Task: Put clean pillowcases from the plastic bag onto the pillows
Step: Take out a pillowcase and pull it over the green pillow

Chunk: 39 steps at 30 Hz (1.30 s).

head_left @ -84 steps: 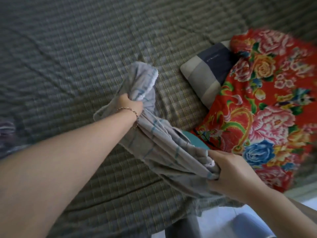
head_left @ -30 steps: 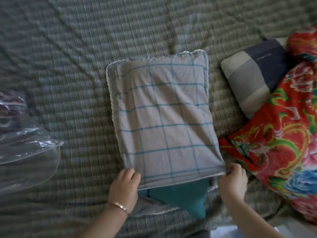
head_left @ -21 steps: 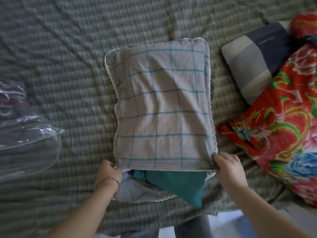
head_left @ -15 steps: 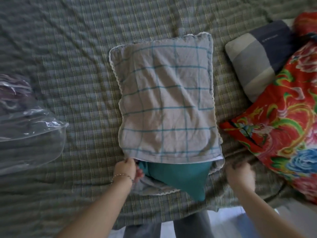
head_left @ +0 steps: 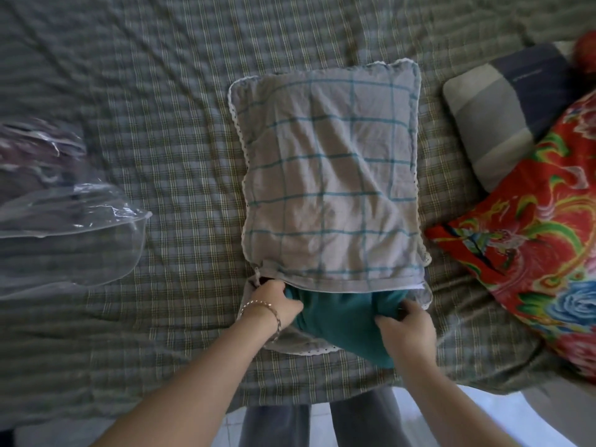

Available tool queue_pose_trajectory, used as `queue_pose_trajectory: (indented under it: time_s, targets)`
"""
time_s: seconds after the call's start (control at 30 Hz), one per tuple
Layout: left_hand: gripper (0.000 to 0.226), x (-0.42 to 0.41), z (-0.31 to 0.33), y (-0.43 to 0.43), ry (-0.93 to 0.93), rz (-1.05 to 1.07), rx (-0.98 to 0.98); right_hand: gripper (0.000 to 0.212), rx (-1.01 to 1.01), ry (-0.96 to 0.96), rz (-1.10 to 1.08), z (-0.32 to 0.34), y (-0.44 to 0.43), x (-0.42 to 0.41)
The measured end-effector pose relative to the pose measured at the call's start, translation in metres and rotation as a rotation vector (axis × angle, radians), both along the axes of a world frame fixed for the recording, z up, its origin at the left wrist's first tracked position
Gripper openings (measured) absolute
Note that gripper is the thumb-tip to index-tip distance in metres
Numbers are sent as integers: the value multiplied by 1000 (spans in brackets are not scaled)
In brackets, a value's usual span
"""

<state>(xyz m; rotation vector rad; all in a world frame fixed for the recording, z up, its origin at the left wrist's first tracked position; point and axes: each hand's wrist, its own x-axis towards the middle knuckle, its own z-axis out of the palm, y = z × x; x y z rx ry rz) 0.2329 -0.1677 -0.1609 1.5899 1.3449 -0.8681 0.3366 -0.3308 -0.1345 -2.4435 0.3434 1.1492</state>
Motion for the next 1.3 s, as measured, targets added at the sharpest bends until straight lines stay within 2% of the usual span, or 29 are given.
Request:
queue_pose_trajectory:
  time_s: [0.07, 0.13, 0.2, 0.27, 0.3, 0.33, 0.37, 0.43, 0.47, 0.5, 0.53, 0.57, 0.6, 0.63, 0.67, 0.73, 0.77, 0.8, 0.87, 0.93, 1.0, 1.07, 1.1, 1.17, 1.27, 1.3]
  targets:
    - [22, -8, 10, -4, -109, 82, -82, 25, 92, -137, 100, 22, 13, -6]
    - [20, -13, 22, -12, -251, 315, -179, 33, 129, -157, 194, 38, 26, -7]
    - [26, -9, 34, -17, -398, 506, -249, 68, 70, -31, 277, 42, 37, -1]
    - [34, 3, 43, -21, -513, 543, -294, 110, 9, 121, 320, 41, 45, 6]
    - [33, 11, 45, -22, -564, 539, -322, 119, 12, 188, 292, 40, 48, 10]
    - [27, 19, 49, -23, -607, 553, -381, 117, 33, 246, 223, 38, 51, 14]
    - [25, 25, 52, -22, -641, 593, -477, 104, 67, 283, 133, 38, 54, 19]
    - [35, 29, 49, -21, -653, 719, -700, 61, 115, 287, -32, 34, 53, 29]
    - [39, 31, 51, -19, -654, 741, -756, 43, 104, 256, -62, 33, 50, 34]
    - [37, 30, 50, -17, -661, 739, -754, 35, 89, 224, -53, 30, 46, 37]
    - [34, 27, 46, -15, -653, 689, -670, 32, 76, 196, -15, 27, 43, 38]
    - [35, 24, 41, -13, -624, 571, -481, 32, 67, 179, 41, 25, 41, 38]
    - [34, 20, 32, -9, -593, 357, -212, 30, 56, 167, 106, 25, 41, 39]
    - [29, 17, 24, -4, -547, 13, 37, 28, 45, 155, 175, 24, 43, 39]
    - [27, 16, 14, 1, -443, -395, 170, 28, 31, 142, 239, 25, 46, 41]
    - [49, 15, -5, 2, -177, -1164, 269, 30, -1, 103, 329, 30, 48, 47]
    - [56, 16, -12, 2, -60, -1377, 272, 29, 1, 78, 363, 35, 48, 51]
    - [57, 16, -18, 2, 55, -1477, 276, 26, 24, 60, 383, 41, 48, 56]
    - [54, 13, -27, 8, 202, -1519, 254, 17, 118, 19, 360, 53, 51, 66]
    - [50, 8, -18, 11, 120, -1524, 202, 12, 227, -17, 254, 64, 58, 77]
    - [39, 1, 10, 11, -175, -1478, 174, 7, 319, -44, 121, 67, 67, 87]
    - [26, -16, 40, 7, -550, -1340, 284, 19, 348, -55, 30, 66, 79, 89]
    - [25, -26, 54, 6, -655, -1249, 325, 26, 351, -56, -14, 67, 86, 88]
    - [20, -44, 68, 3, -780, -1171, 231, 30, 352, -65, -72, 67, 100, 80]
    - [10, -50, 90, -13, -713, -1145, -44, 26, 349, -24, -32, 69, 114, 54]
    - [19, -47, 95, -19, -689, -1093, -148, 23, 351, -4, -5, 68, 117, 44]
